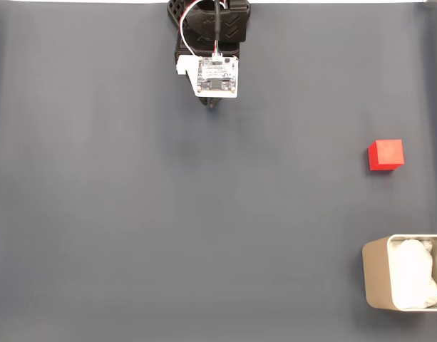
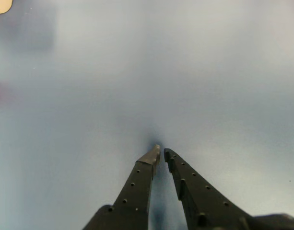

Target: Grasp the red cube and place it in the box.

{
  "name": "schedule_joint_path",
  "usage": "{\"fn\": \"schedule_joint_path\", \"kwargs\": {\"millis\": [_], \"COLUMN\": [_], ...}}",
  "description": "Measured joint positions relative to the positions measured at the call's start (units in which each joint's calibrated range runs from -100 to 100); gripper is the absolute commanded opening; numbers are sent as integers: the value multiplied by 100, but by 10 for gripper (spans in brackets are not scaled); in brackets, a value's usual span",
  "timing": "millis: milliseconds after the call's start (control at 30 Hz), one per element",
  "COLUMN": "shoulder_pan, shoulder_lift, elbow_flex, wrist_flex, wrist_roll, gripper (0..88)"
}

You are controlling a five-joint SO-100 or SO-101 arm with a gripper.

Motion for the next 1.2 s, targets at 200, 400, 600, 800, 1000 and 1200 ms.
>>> {"fn": "schedule_joint_path", "kwargs": {"millis": [200,400,600,800,1000,1200], "shoulder_pan": [0,0,0,0,0,0], "shoulder_lift": [0,0,0,0,0,0], "elbow_flex": [0,0,0,0,0,0], "wrist_flex": [16,16,16,16,16,16], "wrist_roll": [49,54,54,54,54,54], "gripper": [0,0,0,0,0,0]}}
